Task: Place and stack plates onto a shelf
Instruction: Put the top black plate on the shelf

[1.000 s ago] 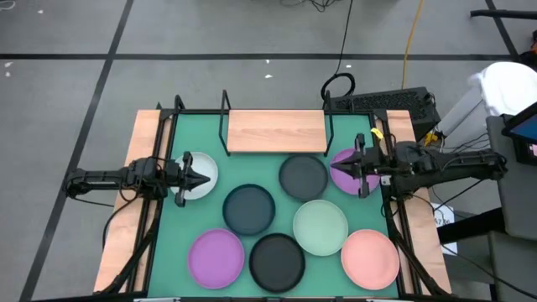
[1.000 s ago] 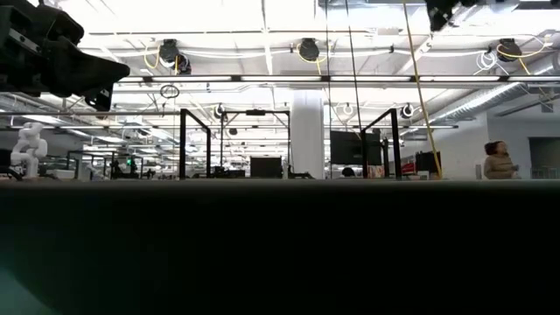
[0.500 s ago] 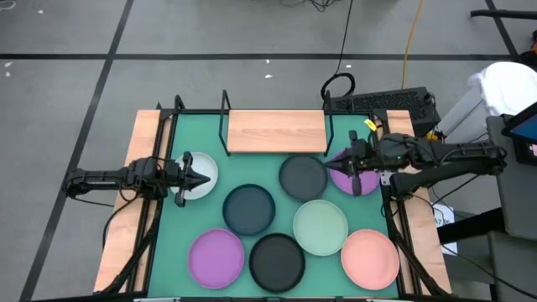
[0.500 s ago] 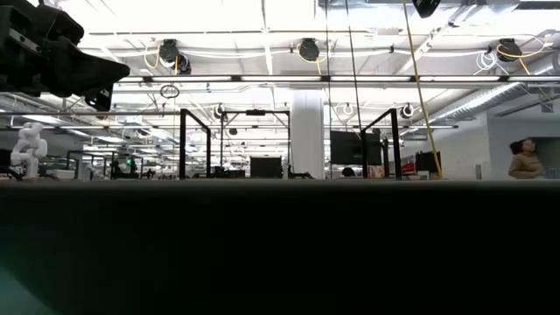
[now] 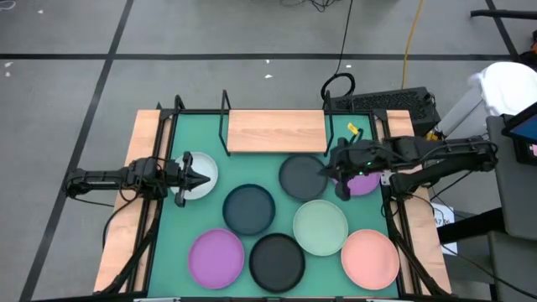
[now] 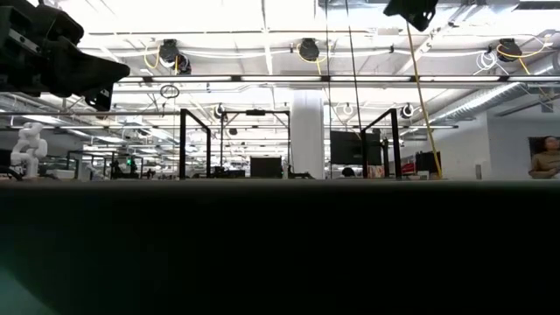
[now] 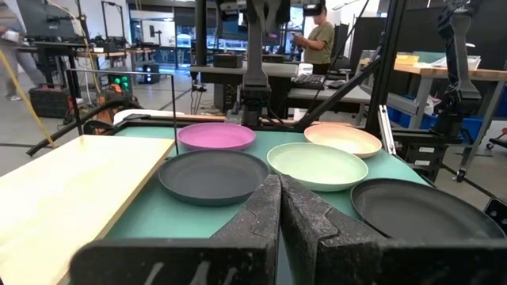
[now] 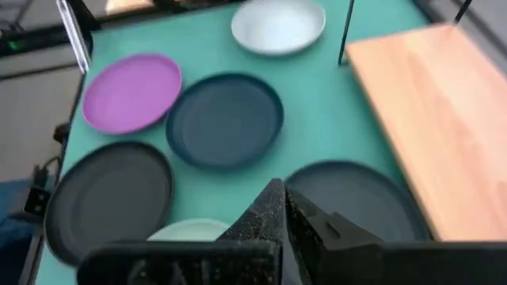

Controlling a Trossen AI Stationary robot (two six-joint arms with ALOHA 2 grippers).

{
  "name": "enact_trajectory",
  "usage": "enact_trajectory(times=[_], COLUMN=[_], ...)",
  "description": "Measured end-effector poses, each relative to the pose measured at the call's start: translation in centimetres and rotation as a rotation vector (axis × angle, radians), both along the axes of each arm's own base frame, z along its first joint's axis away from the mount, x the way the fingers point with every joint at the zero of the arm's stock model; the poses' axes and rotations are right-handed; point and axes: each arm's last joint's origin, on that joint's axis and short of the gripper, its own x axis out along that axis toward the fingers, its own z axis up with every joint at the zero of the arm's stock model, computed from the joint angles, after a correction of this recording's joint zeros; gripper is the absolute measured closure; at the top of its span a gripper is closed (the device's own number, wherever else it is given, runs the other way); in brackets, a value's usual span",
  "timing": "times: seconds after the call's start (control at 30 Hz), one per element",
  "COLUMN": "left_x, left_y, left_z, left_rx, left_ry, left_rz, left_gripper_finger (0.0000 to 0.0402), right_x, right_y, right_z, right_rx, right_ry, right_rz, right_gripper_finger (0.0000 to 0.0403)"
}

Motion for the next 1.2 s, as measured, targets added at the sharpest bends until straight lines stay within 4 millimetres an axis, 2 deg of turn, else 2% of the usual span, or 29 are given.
enact_trajectory(times=[0.27, 0.33, 0.43, 0.57, 0.7, 0.87, 1.2], left_x=[0.0, 0.0, 0.0, -0.1, -0.3, -0.3, 2.1], left_y=[0.0, 0.1, 0.5, 0.4, 0.3, 0.2, 0.1], left_z=[0.0, 0.0, 0.1, 0.5, 2.4, 5.7, 11.2], left_rx=[0.000, -0.002, -0.087, -0.098, -0.108, -0.108, -0.031], left_ry=[0.000, 0.001, -0.011, -0.008, -0.036, 0.008, 0.159], left_rz=[0.001, 0.051, 0.158, 0.142, 0.086, 0.066, 0.041], left_gripper_finger=[0.0389, 0.0389, 0.0389, 0.0389, 0.0389, 0.0389, 0.0389], right_x=[1.3, 1.7, 2.4, 3.0, 2.9, 2.3, 1.4], right_y=[0.4, 0.5, 0.8, 1.0, 0.9, 0.9, 0.8], right_z=[-2.3, -2.8, -3.8, -5.5, -7.2, -8.8, -13.0], right_rx=[-0.066, -0.099, -0.146, -0.193, -0.196, -0.155, -0.147], right_ry=[0.172, 0.203, 0.206, 0.177, 0.206, 0.251, 0.292], right_rz=[-0.024, -0.019, 0.039, 0.096, 0.100, 0.055, 0.044], right_gripper_finger=[0.0403, 0.0403, 0.0403, 0.0403, 0.0403, 0.0403, 0.0403])
